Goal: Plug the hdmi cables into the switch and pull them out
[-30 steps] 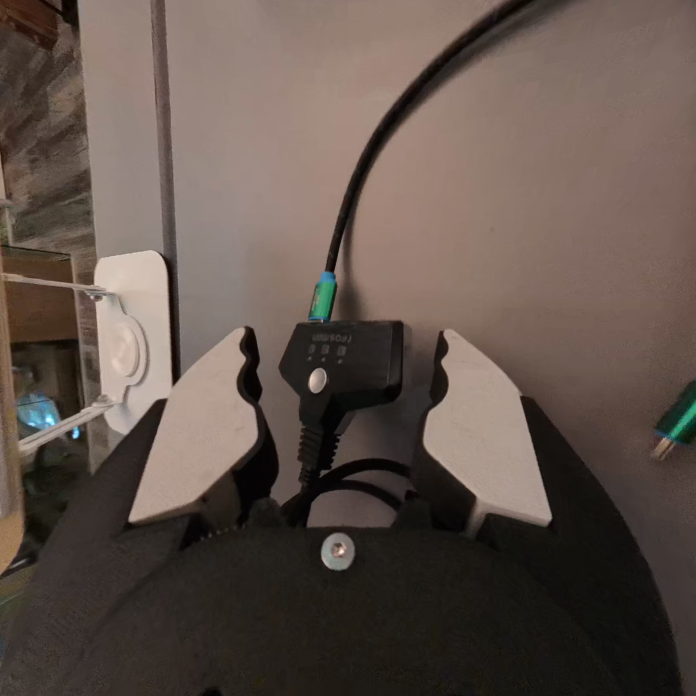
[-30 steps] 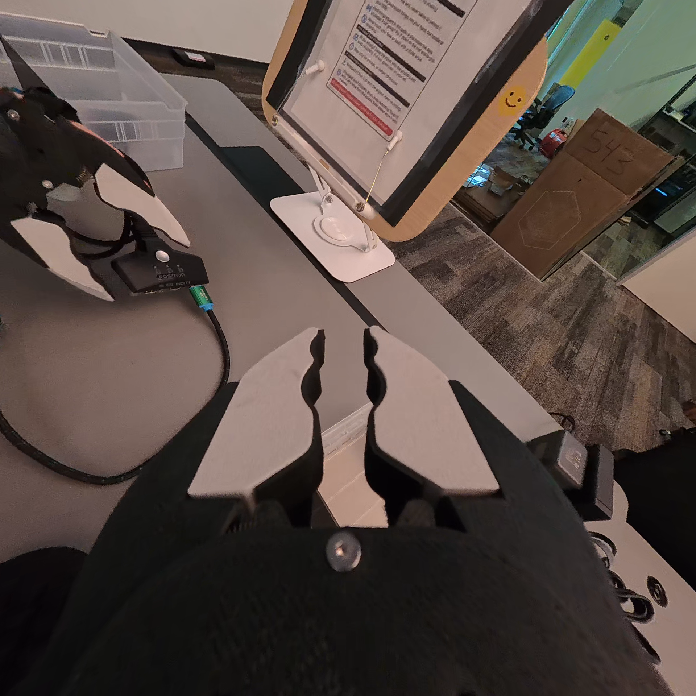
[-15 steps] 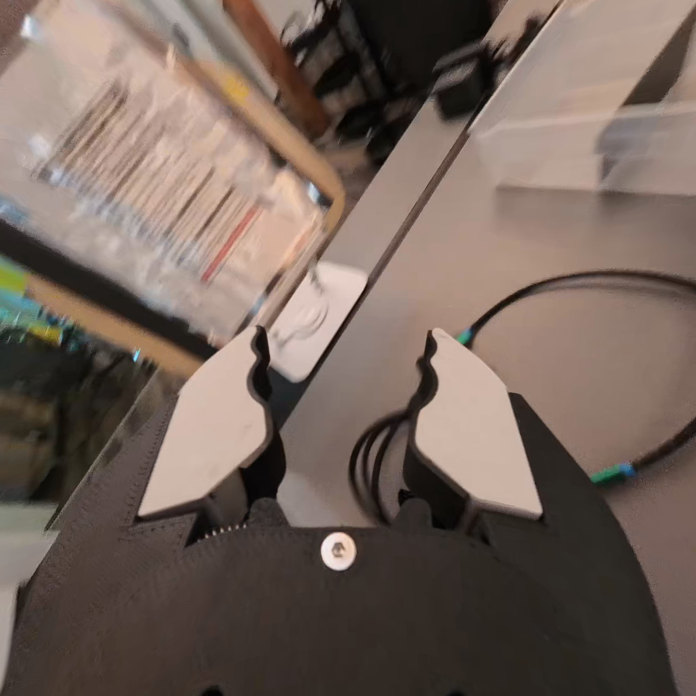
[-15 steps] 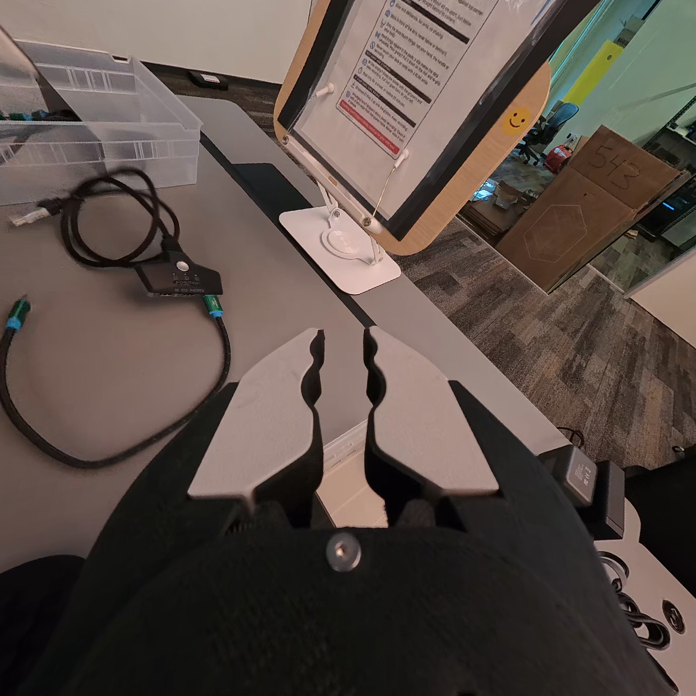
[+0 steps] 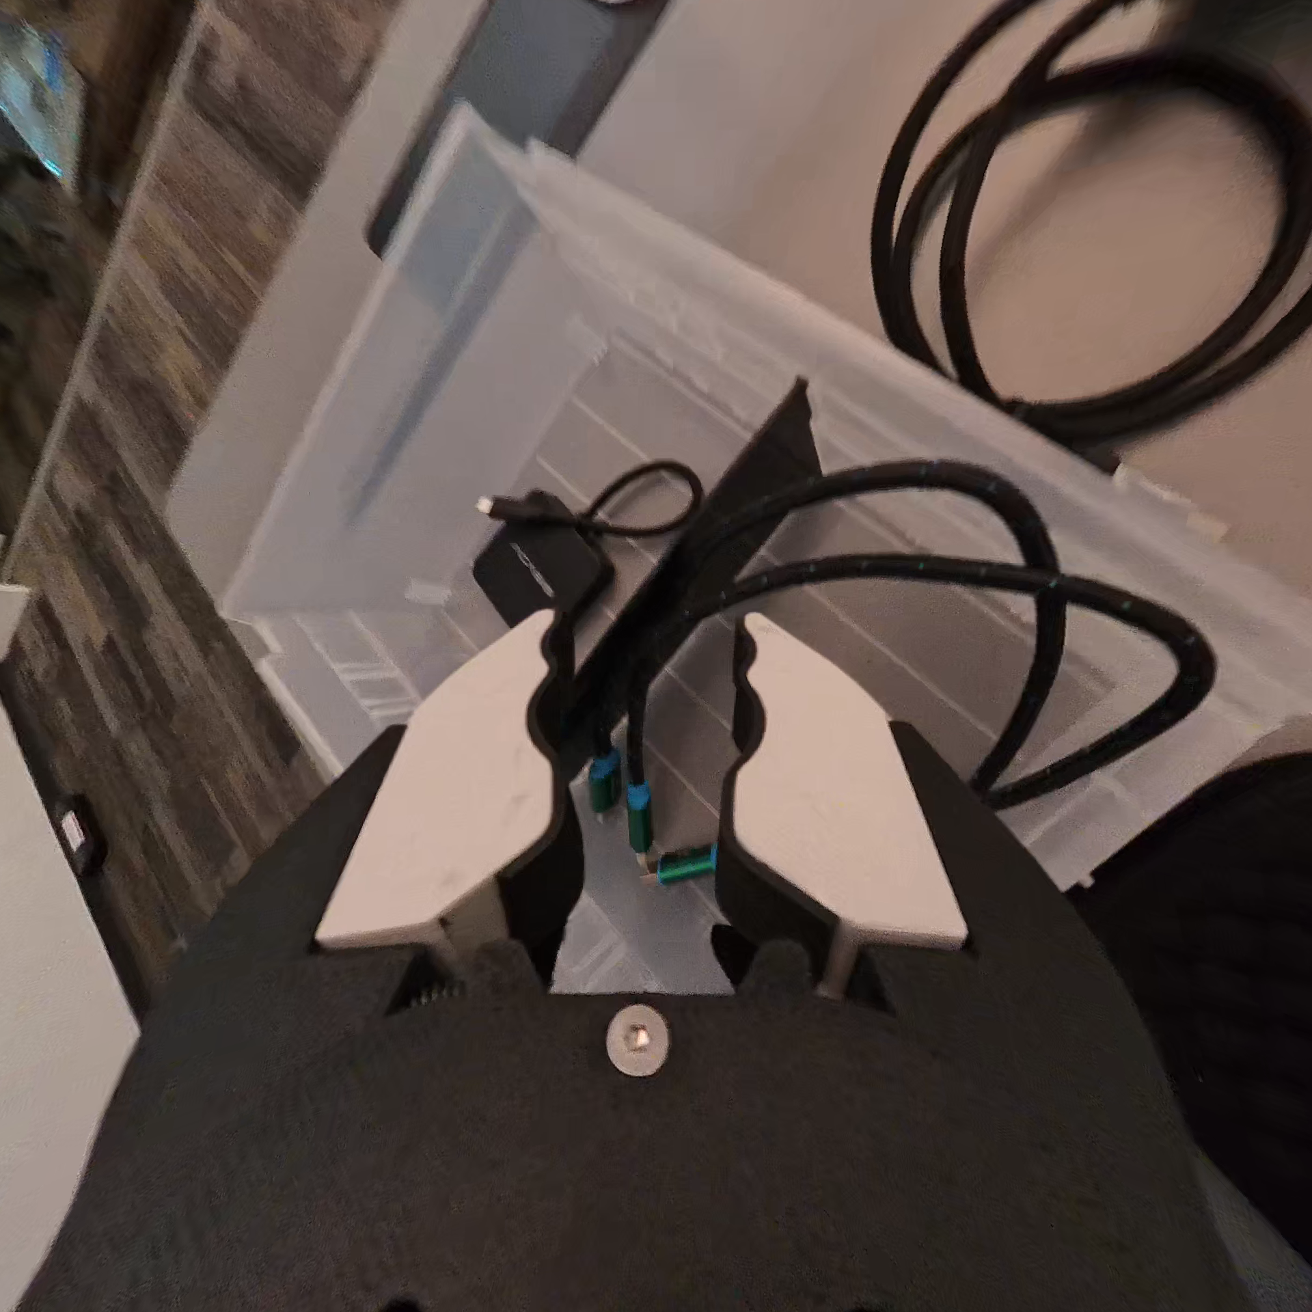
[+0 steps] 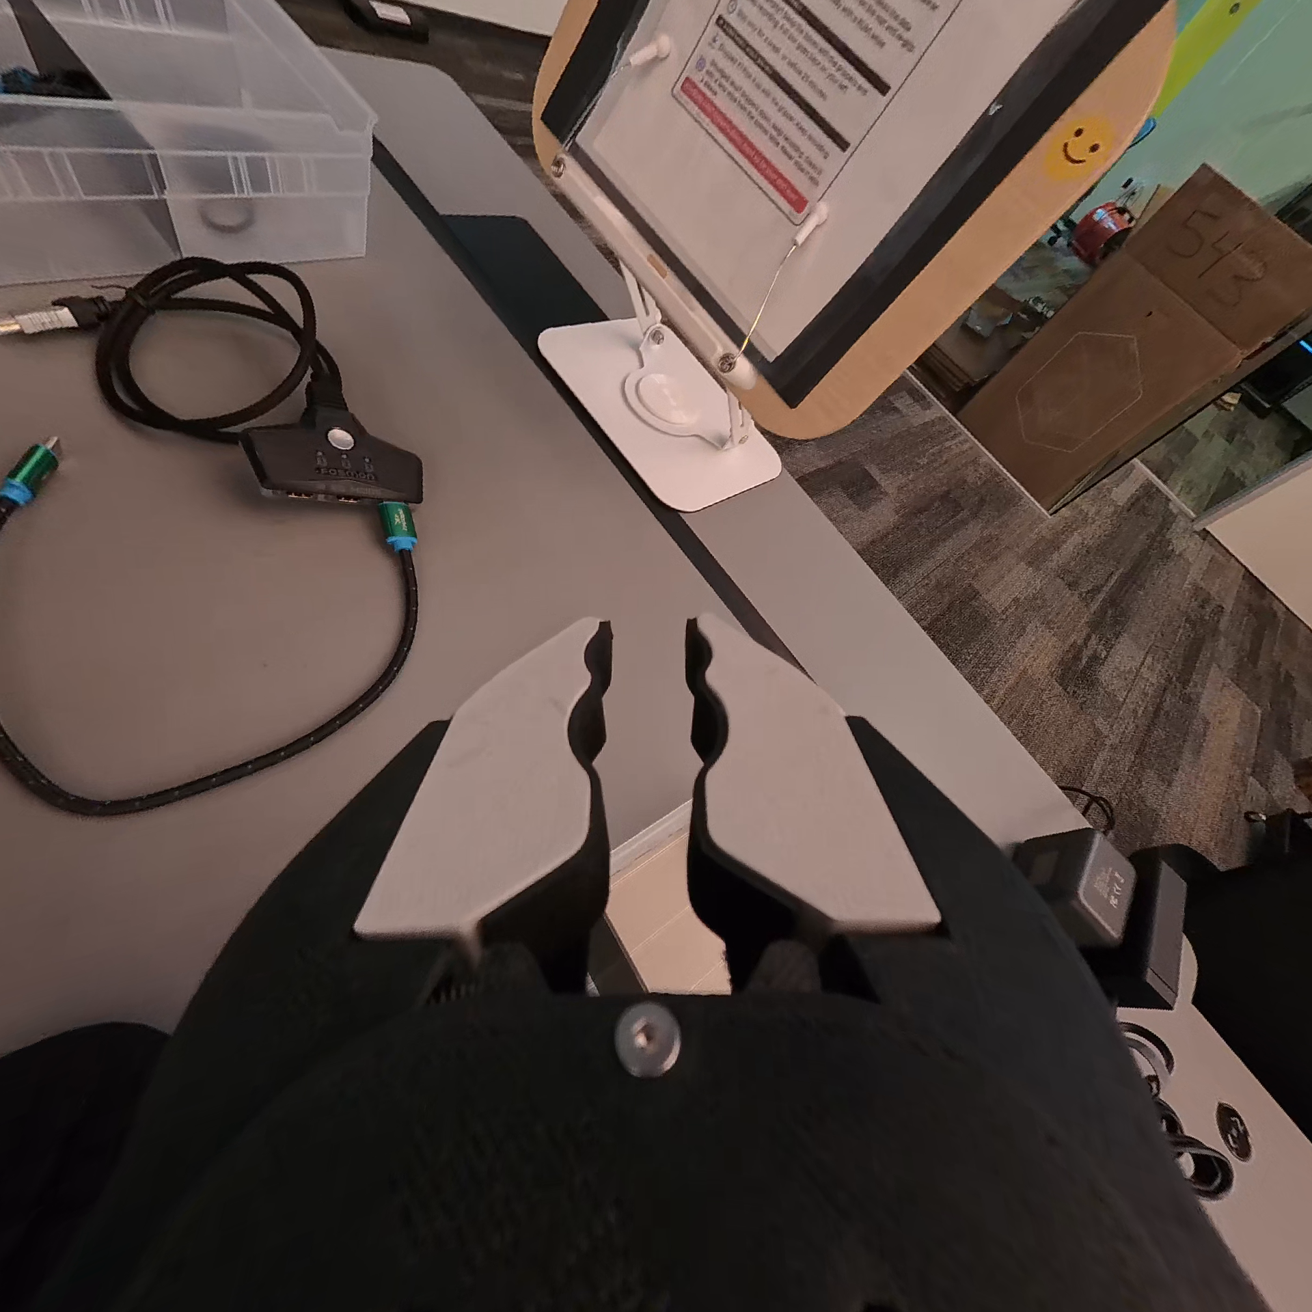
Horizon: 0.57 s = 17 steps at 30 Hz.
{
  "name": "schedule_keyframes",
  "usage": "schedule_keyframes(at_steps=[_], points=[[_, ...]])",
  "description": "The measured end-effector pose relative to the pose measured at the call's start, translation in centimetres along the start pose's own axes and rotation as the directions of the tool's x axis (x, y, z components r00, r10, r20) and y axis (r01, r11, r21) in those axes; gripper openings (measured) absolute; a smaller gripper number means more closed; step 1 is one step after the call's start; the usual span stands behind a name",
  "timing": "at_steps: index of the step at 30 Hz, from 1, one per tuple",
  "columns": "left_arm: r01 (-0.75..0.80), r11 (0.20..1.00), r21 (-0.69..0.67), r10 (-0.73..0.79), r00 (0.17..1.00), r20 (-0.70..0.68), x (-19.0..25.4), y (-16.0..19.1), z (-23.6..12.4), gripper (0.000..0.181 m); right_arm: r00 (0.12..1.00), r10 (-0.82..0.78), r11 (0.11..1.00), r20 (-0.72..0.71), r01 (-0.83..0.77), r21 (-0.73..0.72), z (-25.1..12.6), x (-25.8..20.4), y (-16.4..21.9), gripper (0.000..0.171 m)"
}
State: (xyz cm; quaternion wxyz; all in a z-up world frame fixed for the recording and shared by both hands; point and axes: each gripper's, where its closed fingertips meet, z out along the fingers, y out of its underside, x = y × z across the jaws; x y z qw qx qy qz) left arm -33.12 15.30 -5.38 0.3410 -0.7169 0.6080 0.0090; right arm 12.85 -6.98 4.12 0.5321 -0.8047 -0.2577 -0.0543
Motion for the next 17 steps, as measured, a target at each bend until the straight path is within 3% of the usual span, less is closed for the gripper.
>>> schedule_keyframes(at_steps=[7, 17], points=[[-0.054, 0.996, -0.073, 0.057, 0.998, 0.029, -0.5, 1.5, 3.7, 0.060, 1.000, 0.000, 1.000, 0.027, 0.000, -0.017, 0.6, -0.3, 0.4, 0.020], [-0.071, 0.997, -0.007, 0.070, 0.997, -0.024, 0.3, 1.5, 4.2, 0.034, 1.000, -0.006, 1.000, 0.025, 0.006, -0.025, 0.5, -0.4, 0.6, 0.020]])
